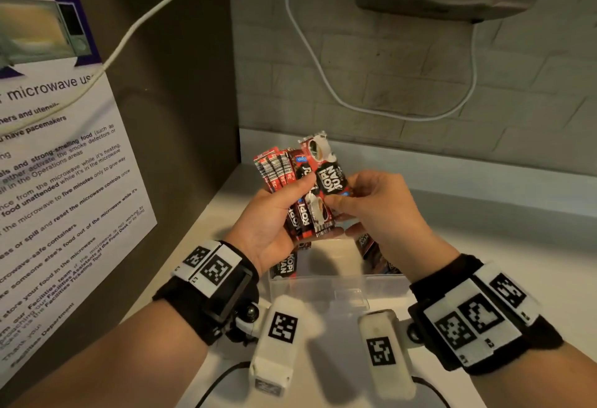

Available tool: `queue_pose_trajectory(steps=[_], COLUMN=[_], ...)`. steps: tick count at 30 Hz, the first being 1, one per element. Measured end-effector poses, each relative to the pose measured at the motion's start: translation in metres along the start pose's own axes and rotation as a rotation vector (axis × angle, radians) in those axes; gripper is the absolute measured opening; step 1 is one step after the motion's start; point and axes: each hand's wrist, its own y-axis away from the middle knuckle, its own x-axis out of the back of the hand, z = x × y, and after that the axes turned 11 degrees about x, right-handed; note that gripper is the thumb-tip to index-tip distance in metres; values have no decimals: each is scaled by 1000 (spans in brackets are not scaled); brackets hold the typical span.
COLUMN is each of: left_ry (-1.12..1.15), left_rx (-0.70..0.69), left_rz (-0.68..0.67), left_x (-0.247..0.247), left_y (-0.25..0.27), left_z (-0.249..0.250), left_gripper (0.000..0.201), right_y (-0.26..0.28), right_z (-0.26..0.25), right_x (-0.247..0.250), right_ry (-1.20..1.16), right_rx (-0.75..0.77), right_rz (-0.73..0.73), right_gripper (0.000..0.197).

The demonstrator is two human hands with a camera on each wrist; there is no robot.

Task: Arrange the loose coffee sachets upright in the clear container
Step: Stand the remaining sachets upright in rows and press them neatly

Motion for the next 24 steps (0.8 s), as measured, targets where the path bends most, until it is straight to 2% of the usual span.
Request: queue_pose_trajectory(steps=[2, 4, 6, 7, 10, 12, 14, 16, 18, 22, 24], left_ry=[-17, -40, -35, -30, -49, -134, -262, -358, -386, -296, -196], left_rx=[-5, -1, -7, -28, -129, -154, -113, -41, -1, 9, 4], left_rz=[43, 95, 167, 208, 288, 262, 198, 136, 114, 87, 124], left_x=[2, 6, 11, 15, 22, 22, 16, 9, 4, 1, 6], left_y=[-3, -5, -4, -5, -4, -2, 3, 5, 6, 4, 3], left_z=[0, 3, 8, 11, 21, 25, 26, 22, 17, 13, 16], left_gripper=[11, 14, 5, 15, 34, 38, 38, 41, 49, 38, 36], right_y=[-2, -5, -8, -9, -10, -9, -10, -10, -10, -8, -13], right_z=[1, -1, -3, -5, -11, -15, -21, -27, -29, -26, -20], right_x=[2, 6, 15, 20, 35, 40, 40, 35, 27, 6, 2], right_ry=[-10, -45, -38, -7, 157, 284, 364, 263, 17, -273, -377], right_rx=[17, 29, 37, 40, 36, 23, 44, 82, 57, -22, -51], right_rz=[69, 131, 183, 180, -8, -187, -274, -231, -117, -4, 111], right_gripper=[10, 11, 20, 22, 14, 9, 6, 9, 19, 13, 13])
